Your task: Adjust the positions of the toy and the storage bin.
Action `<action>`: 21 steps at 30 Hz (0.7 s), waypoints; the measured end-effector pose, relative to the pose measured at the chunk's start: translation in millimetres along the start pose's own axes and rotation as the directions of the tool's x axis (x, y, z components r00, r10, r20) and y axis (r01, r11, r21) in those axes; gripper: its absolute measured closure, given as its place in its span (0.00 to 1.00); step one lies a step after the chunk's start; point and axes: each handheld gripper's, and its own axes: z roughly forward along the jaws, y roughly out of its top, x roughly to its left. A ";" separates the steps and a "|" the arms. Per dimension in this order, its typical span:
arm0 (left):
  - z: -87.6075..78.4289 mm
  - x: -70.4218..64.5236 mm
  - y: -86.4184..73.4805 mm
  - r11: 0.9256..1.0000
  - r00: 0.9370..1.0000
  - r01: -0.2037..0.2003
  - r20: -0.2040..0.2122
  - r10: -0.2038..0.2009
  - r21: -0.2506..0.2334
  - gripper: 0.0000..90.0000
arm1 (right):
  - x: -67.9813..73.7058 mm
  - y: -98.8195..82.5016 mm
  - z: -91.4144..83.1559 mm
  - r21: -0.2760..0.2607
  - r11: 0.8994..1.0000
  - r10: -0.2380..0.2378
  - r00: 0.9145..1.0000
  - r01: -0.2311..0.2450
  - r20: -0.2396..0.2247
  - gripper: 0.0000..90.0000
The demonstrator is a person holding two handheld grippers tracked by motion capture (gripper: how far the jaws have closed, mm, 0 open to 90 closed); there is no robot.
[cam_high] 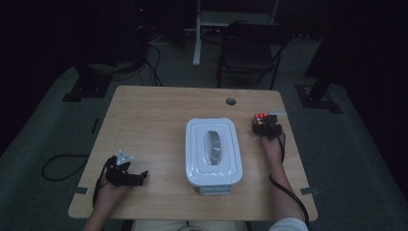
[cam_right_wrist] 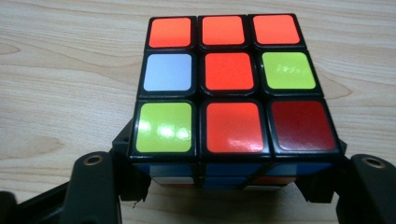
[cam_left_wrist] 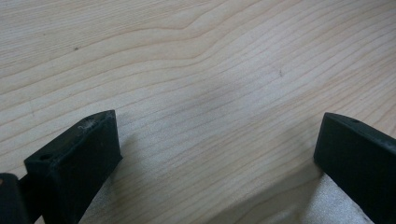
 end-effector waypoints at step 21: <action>1.0 1.1 0.9 1.000 1.000 -0.016 0.017 0.016 0.000 0.01 | 2.0 -27.1 -56.6 -0.026 0.999 -0.027 1.000 0.027 0.005 0.37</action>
